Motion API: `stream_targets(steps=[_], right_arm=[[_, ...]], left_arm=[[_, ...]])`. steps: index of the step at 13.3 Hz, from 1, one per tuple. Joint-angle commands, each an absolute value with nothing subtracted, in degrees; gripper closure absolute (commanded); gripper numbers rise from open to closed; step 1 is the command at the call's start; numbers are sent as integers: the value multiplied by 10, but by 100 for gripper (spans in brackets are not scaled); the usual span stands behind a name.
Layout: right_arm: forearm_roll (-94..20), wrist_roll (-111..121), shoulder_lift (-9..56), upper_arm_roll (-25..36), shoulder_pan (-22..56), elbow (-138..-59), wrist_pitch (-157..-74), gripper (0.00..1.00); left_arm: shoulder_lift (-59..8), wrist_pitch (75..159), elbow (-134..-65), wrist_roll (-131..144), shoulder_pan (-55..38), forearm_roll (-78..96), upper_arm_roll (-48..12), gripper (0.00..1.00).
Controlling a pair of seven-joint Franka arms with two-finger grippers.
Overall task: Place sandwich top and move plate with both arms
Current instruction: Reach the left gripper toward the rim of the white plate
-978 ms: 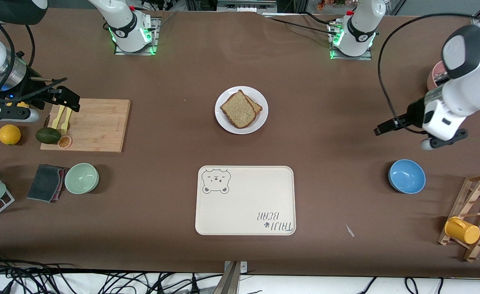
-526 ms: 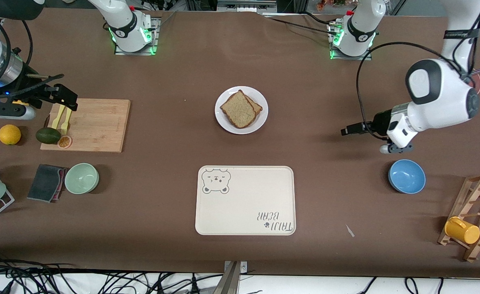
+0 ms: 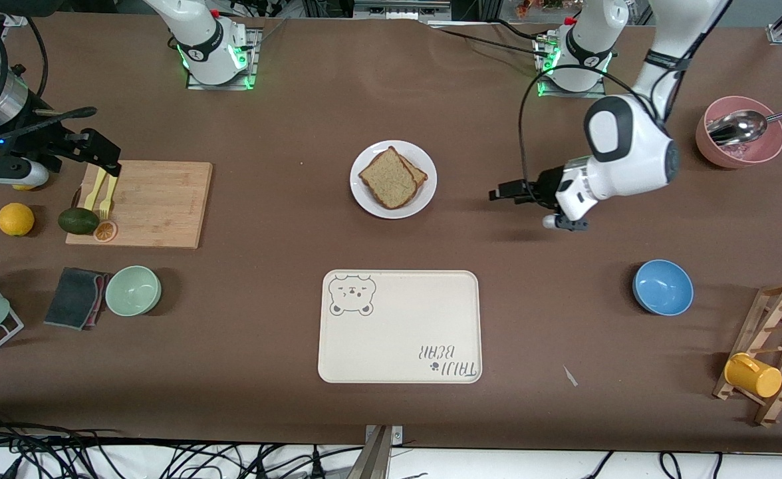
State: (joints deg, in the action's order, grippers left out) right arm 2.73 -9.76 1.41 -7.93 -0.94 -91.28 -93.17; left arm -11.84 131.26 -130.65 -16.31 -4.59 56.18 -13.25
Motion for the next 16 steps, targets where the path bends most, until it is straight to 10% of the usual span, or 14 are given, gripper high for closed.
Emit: stream_targets(steps=[1,16], right_arm=[[18,-98,6,-82,-13,-912,-932,0],[4,-134,12,-92,-7,-875,-916,0]], left_arm=[[-152,1325,-1287,-181,-53,621,-135,0],[-252,1415,-1314,-648,-107,1079,-210,3]])
